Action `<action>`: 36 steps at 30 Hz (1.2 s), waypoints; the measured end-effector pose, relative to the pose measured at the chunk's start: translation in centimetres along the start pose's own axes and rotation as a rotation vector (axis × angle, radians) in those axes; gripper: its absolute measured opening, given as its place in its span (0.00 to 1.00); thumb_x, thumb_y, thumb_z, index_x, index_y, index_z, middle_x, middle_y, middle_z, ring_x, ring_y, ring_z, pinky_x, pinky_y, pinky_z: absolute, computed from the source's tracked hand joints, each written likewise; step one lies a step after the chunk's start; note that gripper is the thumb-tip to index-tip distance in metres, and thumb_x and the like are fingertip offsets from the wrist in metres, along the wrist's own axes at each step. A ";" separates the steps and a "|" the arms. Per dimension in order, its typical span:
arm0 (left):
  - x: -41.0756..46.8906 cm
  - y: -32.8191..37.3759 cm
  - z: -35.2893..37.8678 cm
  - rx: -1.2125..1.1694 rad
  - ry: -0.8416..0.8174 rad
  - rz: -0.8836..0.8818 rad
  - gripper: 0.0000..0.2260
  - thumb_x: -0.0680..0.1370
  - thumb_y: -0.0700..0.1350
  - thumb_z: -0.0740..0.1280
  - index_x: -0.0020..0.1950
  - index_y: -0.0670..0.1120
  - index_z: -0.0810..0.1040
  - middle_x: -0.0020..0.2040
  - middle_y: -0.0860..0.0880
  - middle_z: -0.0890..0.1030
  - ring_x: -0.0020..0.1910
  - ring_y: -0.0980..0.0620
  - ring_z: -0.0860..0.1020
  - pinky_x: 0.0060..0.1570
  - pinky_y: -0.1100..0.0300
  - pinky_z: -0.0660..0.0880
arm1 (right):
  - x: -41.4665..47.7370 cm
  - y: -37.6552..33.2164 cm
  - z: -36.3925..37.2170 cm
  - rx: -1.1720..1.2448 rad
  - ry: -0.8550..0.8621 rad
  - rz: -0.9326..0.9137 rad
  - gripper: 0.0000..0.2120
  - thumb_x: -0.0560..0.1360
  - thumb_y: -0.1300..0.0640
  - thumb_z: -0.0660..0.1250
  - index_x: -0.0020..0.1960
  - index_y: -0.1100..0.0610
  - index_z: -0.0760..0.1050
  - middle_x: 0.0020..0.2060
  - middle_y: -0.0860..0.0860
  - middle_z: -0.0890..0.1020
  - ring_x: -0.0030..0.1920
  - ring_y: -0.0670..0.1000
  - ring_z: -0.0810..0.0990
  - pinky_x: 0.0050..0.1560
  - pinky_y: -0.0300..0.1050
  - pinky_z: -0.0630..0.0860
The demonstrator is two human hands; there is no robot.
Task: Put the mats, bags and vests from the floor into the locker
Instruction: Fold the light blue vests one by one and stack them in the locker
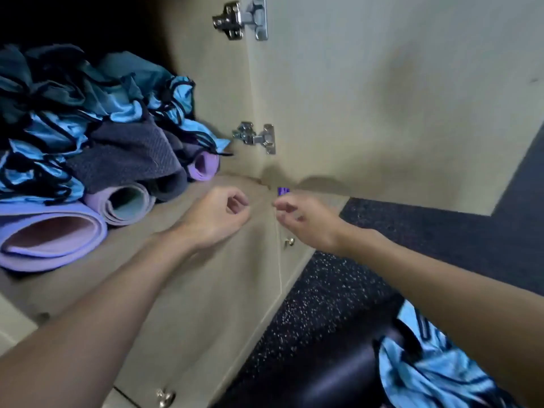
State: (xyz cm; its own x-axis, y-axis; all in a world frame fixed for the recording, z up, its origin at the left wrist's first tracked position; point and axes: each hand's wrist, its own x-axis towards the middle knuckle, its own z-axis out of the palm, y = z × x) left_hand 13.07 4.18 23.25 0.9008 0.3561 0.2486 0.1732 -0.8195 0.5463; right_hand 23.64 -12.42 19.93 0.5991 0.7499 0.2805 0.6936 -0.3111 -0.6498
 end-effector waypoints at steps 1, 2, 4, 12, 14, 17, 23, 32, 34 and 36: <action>-0.9 0.1 1.5 0.004 -0.065 0.011 0.03 0.75 0.43 0.69 0.45 0.50 0.79 0.38 0.53 0.79 0.35 0.54 0.76 0.41 0.65 0.72 | -1.8 0.9 0.2 0.010 -0.020 0.045 0.15 0.81 0.58 0.61 0.66 0.60 0.75 0.59 0.53 0.80 0.58 0.49 0.77 0.56 0.37 0.70; -1.8 0.1 3.1 0.017 -0.134 0.014 0.02 0.75 0.43 0.69 0.45 0.51 0.79 0.39 0.52 0.80 0.36 0.54 0.77 0.43 0.62 0.74 | -3.6 1.8 0.6 0.018 -0.040 0.089 0.14 0.81 0.59 0.61 0.65 0.60 0.76 0.56 0.52 0.80 0.56 0.48 0.77 0.52 0.34 0.70; -3.6 0.5 6.2 0.033 -0.265 0.019 0.01 0.76 0.45 0.69 0.46 0.51 0.80 0.41 0.52 0.82 0.39 0.54 0.78 0.46 0.60 0.75 | -7.1 3.8 1.4 0.006 -0.066 0.149 0.12 0.80 0.61 0.61 0.61 0.61 0.78 0.51 0.52 0.82 0.50 0.49 0.79 0.48 0.36 0.71; -11.6 1.5 21.2 0.016 -0.573 0.001 0.08 0.76 0.50 0.69 0.54 0.51 0.79 0.52 0.52 0.80 0.52 0.51 0.79 0.57 0.56 0.75 | -21.2 13.3 4.5 -0.078 -0.131 0.446 0.10 0.77 0.61 0.65 0.53 0.65 0.79 0.48 0.59 0.83 0.51 0.59 0.80 0.56 0.51 0.74; -13.2 2.0 24.9 0.051 -0.626 0.027 0.14 0.76 0.52 0.69 0.60 0.50 0.78 0.58 0.51 0.78 0.58 0.50 0.77 0.61 0.55 0.73 | -24.4 15.9 4.7 -0.101 -0.149 0.533 0.11 0.77 0.60 0.66 0.57 0.64 0.79 0.53 0.58 0.82 0.56 0.59 0.79 0.58 0.50 0.72; -14.3 2.9 29.4 0.117 -0.703 0.109 0.21 0.75 0.57 0.68 0.65 0.53 0.73 0.65 0.51 0.72 0.64 0.47 0.73 0.65 0.48 0.69 | -28.0 20.2 5.2 -0.151 -0.198 0.695 0.17 0.77 0.55 0.67 0.62 0.62 0.77 0.59 0.58 0.79 0.60 0.59 0.77 0.61 0.52 0.72; -13.7 4.4 35.7 0.271 -0.744 0.208 0.32 0.76 0.60 0.66 0.78 0.55 0.59 0.77 0.53 0.60 0.76 0.48 0.60 0.69 0.44 0.60 | -29.9 24.9 7.0 -0.105 -0.086 0.813 0.32 0.76 0.51 0.70 0.75 0.54 0.62 0.69 0.56 0.70 0.68 0.58 0.69 0.66 0.54 0.70; -12.0 3.4 37.0 0.349 -0.723 0.156 0.31 0.77 0.59 0.65 0.77 0.56 0.59 0.74 0.51 0.65 0.73 0.45 0.61 0.66 0.40 0.62 | -29.1 26.0 6.7 -0.143 0.026 0.796 0.09 0.73 0.63 0.64 0.35 0.60 0.69 0.30 0.55 0.74 0.35 0.58 0.74 0.32 0.47 0.64; -11.8 3.4 36.8 0.282 -0.747 0.123 0.31 0.77 0.58 0.66 0.77 0.55 0.60 0.74 0.50 0.66 0.73 0.45 0.63 0.68 0.41 0.63 | -28.7 25.2 5.8 -0.076 0.086 0.776 0.07 0.74 0.64 0.65 0.37 0.61 0.74 0.30 0.55 0.75 0.33 0.56 0.74 0.31 0.46 0.65; -11.5 3.6 36.4 0.151 -0.758 0.095 0.31 0.76 0.58 0.69 0.76 0.55 0.62 0.71 0.49 0.69 0.71 0.45 0.67 0.68 0.43 0.65 | -27.9 23.9 4.7 -0.017 0.122 0.732 0.06 0.74 0.64 0.65 0.39 0.61 0.78 0.29 0.54 0.77 0.31 0.53 0.73 0.31 0.44 0.67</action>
State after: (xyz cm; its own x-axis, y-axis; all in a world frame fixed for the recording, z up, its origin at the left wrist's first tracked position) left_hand 17.83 -19.26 -6.75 0.9313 -0.0787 -0.3557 0.0847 -0.9029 0.4215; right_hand 21.60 -38.03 -6.70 0.9500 0.2776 -0.1428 0.1054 -0.7158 -0.6903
